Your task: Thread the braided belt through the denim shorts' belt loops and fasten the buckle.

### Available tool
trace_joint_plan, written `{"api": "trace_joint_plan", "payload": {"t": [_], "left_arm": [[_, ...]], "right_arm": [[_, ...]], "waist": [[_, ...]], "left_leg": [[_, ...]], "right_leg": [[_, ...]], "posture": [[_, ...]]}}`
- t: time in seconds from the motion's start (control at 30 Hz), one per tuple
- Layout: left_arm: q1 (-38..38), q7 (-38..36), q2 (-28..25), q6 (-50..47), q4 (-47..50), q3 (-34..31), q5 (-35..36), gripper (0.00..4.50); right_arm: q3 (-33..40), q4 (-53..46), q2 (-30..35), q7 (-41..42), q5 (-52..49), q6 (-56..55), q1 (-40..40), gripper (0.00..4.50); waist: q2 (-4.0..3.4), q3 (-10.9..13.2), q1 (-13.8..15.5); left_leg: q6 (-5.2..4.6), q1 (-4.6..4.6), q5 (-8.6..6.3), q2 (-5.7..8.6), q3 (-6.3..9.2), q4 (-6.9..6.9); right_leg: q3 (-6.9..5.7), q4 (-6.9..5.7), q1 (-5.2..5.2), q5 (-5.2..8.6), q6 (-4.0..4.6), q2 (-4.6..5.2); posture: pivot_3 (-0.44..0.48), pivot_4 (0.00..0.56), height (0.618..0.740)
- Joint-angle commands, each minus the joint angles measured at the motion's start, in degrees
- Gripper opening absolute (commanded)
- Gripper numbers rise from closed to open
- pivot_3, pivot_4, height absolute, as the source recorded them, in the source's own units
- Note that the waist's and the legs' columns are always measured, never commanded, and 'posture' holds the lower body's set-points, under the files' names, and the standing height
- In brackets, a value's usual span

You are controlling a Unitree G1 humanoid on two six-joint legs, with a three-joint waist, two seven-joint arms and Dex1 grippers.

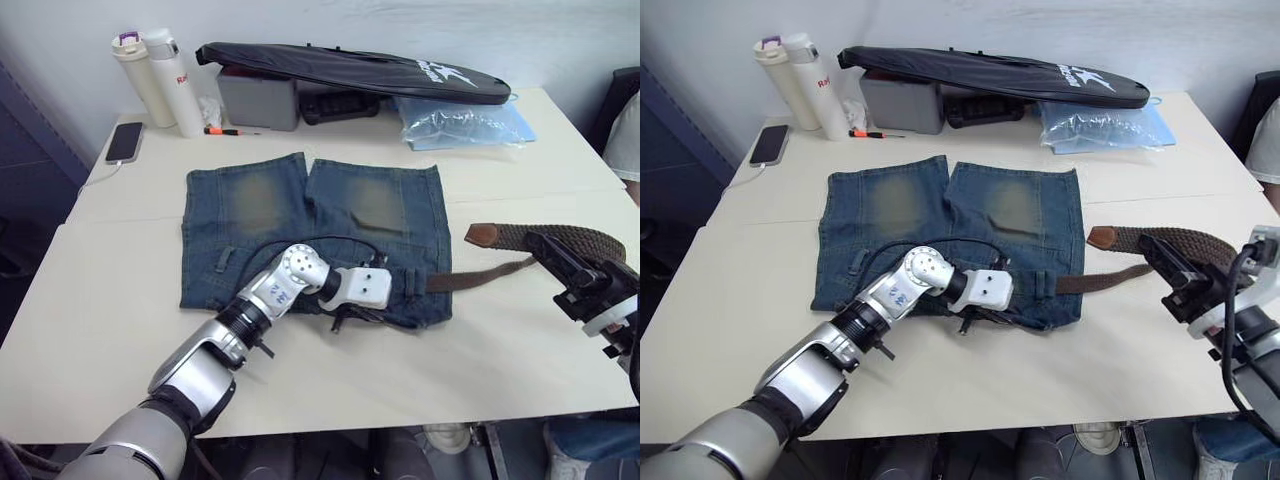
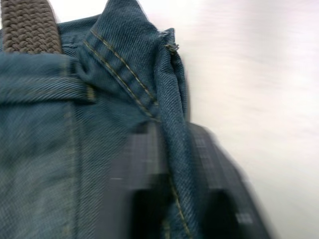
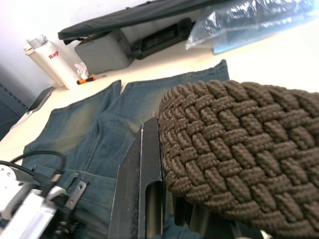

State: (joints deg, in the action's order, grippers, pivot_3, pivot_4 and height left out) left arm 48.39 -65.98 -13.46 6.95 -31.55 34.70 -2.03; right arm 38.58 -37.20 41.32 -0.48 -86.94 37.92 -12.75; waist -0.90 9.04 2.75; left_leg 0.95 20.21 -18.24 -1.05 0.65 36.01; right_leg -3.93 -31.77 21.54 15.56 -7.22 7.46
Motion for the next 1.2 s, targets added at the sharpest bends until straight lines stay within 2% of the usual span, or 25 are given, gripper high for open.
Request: {"api": "trace_joint_plan", "payload": {"t": [0.03,0.2,0.3,0.37,0.43,0.47,0.57,0.63,0.7,0.73,0.8,0.83,0.97,1.1,1.2], "left_arm": [[-3.9,-9.6,-4.3,3.5,2.9,1.1,0.9,0.02],[-8.0,-17.5,-8.8,0.9,9.9,-0.8,5.7,0.02],[-9.5,-18.5,-9.8,-2.0,12.8,-1.8,6.6,0.02],[-9.9,-16.1,-9.4,-2.1,13.1,-3.2,6.2,0.02],[-9.4,-16.3,-9.7,-5.7,14.0,-4.2,7.0,1.01],[-9.2,-16.8,-10.3,-9.1,15.5,-5.2,8.5,1.23],[-8.7,-18.9,-13.1,-19.2,21.8,-9.1,14.0,2.81],[-8.0,-19.8,-14.9,-25.3,25.2,-11.4,17.3,3.17],[-6.7,-20.6,-17.3,-31.1,27.8,-14.0,20.4,4.2],[-6.0,-21.1,-18.7,-32.9,28.7,-15.2,21.3,4.42],[-5.1,-21.1,-20.8,-33.7,29.1,-16.3,21.1,4.47],[-4.9,-20.8,-21.5,-33.4,29.3,-16.4,20.6,4.47],[-4.0,-19.7,-23.0,-32.0,29.0,-16.0,18.5,4.47],[-2.5,-16.3,-21.0,-28.5,26.5,-14.3,14.3,4.47],[-1.8,-15.8,-20.3,-28.5,26.4,-14.1,13.7,4.47]], "right_arm": [[-2.0,-4.3,-3.4,0.4,-0.5,-1.6,-3.3,0.0],[-5.6,-6.3,-6.0,1.2,-0.4,-1.8,-7.7,0.0],[-6.9,-6.5,-6.1,1.3,0.3,-2.1,-8.3,0.0],[-7.5,-6.6,-6.1,1.3,0.3,-2.4,-8.4,0.0],[-8.1,-7.0,-6.0,1.7,0.3,-2.7,-8.1,0.0],[-8.5,-7.8,-5.9,1.6,-0.5,-2.8,-8.3,0.0],[-9.5,-10.6,-5.2,1.1,-2.9,-2.6,-10.2,0.0],[-9.9,-12.0,-4.9,0.9,-3.3,-2.5,-11.4,0.0],[-10.8,-13.2,-4.8,0.8,-2.8,-2.6,-12.3,0.0],[-11.5,-13.8,-4.7,0.8,-1.4,-2.5,-12.7,0.0],[-13.5,-14.3,-4.4,1.2,1.9,-2.2,-12.9,0.0],[-14.5,-14.2,-4.3,1.6,3.5,-2.0,-13.0,0.0],[-18.2,-11.6,-4.4,3.0,10.7,-1.6,-13.8,0.0],[-21.3,-8.9,-5.2,4.6,14.8,-1.6,-13.0,0.0],[-23.3,-6.6,-5.6,5.0,17.8,-1.3,-12.1,0.0]], "waist": [[-0.02,0.0,0.0],[-0.18,-0.1,-0.2],[-0.2,-0.1,-0.2],[-0.18,-0.1,-0.2],[-0.18,-0.1,-0.1],[-0.18,-0.1,-0.1],[-0.19,-0.1,-0.1],[-0.2,-0.1,-0.2],[-0.24,-0.1,-0.2],[-0.25,-0.1,-0.2],[-0.24,-0.2,-0.3],[-0.24,-0.2,-0.4],[-0.29,-0.2,-0.2],[-0.2,-0.2,-0.1],[-0.19,-0.2,-0.1]], "left_leg": [[-0.01,-0.01,0.0,-0.06,0.0,0.0],[-0.04,-0.02,-0.03,-0.38,0.01,0.01],[-0.08,-0.02,-0.05,-0.39,0.0,0.05],[-0.08,-0.02,-0.05,-0.39,0.01,0.07],[-0.08,-0.02,-0.05,-0.39,0.02,0.09],[-0.08,-0.02,-0.05,-0.39,0.02,0.1],[-0.08,-0.02,-0.05,-0.39,0.03,0.08],[-0.08,-0.02,-0.05,-0.44,0.05,0.07],[-0.08,-0.02,-0.05,-0.53,0.06,0.06],[-0.08,-0.01,-0.06,-0.57,0.08,0.06],[-0.09,-0.03,-0.06,-0.64,0.12,0.07],[-0.09,-0.03,-0.06,-0.65,0.12,0.07],[-0.08,-0.06,-0.06,-0.64,0.1,0.06],[-0.08,-0.06,-0.06,-0.64,0.1,0.08],[-0.08,-0.05,-0.06,-0.64,0.07,0.09]], "right_leg": [[-0.02,-0.03,0.01,-0.02,-0.04,-0.06],[-0.06,-0.16,0.05,0.1,0.17,-0.35],[-0.04,-0.2,0.03,0.24,0.45,-0.36],[-0.02,-0.2,0.03,0.27,0.5,-0.36],[-0.02,-0.19,0.03,0.26,0.5,-0.37],[-0.02,-0.18,0.04,0.26,0.5,-0.37],[-0.02,-0.21,0.07,0.26,0.49,-0.39],[-0.02,-0.23,0.07,0.25,0.47,-0.45],[0.0,-0.25,0.09,0.25,0.48,-0.57],[0.0,-0.26,0.08,0.26,0.49,-0.6],[0.0,-0.24,0.08,0.32,0.67,-0.71],[0.0,-0.25,0.08,0.55,1.1,-0.72],[0.03,-0.24,0.09,0.56,1.11,-0.72],[0.02,-0.25,0.1,0.56,1.11,-0.74],[0.05,-0.25,0.1,0.54,1.12,-0.74]], "posture": [[0.0,0.15,0.74],[0.0,0.15,0.74],[0.0,0.15,0.74],[0.0,0.15,0.74],[0.0,0.15,0.74],[0.0,0.15,0.74],[0.0,0.15,0.74],[0.0,0.15,0.74],[0.0,0.15,0.74],[0.0,0.15,0.74],[0.0,0.15,0.74],[0.0,0.15,0.74],[0.0,0.15,0.74],[0.0,0.15,0.74],[0.0,0.15,0.74]]}}
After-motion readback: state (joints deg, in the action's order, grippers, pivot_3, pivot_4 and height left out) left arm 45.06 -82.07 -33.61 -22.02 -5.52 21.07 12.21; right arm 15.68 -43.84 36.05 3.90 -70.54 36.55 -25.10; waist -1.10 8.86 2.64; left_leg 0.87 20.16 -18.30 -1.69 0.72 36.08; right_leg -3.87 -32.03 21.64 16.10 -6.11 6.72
